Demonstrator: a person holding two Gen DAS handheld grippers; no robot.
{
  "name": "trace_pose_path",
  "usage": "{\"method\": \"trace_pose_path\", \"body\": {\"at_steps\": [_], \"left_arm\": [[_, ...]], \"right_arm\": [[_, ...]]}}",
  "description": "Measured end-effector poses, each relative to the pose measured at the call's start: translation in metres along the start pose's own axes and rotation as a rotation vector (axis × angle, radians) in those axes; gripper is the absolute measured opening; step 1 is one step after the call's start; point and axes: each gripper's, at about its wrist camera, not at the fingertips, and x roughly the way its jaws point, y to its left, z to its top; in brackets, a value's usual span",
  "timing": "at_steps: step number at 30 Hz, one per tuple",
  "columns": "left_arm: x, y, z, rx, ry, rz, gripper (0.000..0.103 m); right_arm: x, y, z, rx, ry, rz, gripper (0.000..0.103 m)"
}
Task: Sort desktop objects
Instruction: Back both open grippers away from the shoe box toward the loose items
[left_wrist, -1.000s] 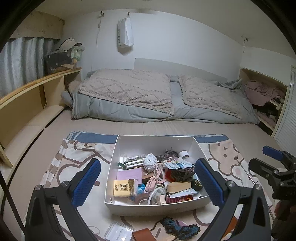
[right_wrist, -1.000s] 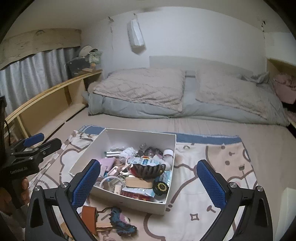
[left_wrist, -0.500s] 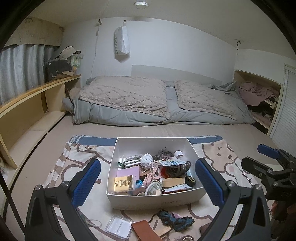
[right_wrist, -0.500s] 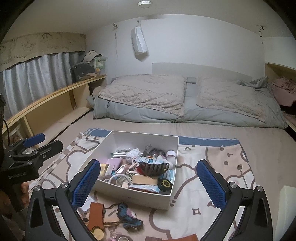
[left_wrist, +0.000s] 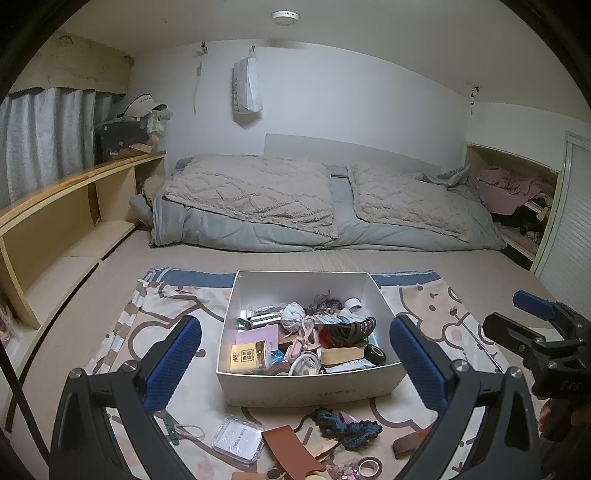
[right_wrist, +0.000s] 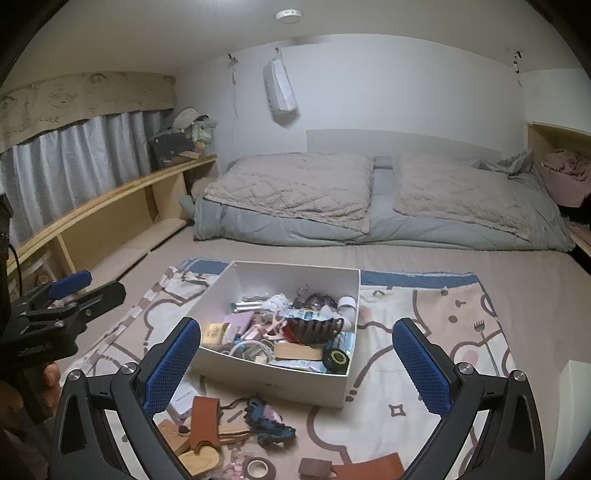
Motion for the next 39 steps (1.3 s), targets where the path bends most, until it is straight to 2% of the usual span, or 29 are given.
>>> {"method": "trace_pose_path", "body": {"at_steps": [9, 21, 35, 39], "left_arm": [[-0.011, 0.003, -0.007, 0.012, -0.007, 0.003, 0.103], [-0.007, 0.019, -0.015, -0.006, 0.025, 0.019, 0.103], [0.007, 0.051, -0.038, -0.039, 0.107, 0.069, 0.103], [0.008, 0.060, -0.048, -0.061, 0.104, 0.083, 0.103]], "right_arm": [[-0.006, 0.007, -0.006, -0.025, 0.004, 0.007, 0.103], [0.000, 0.008, -0.013, -0.058, 0.022, 0.007, 0.103], [0.010, -0.012, -0.034, -0.012, 0.068, 0.000, 0.103], [0.008, -0.018, -0.044, 0.016, 0.040, -0.005, 0.103]]}}
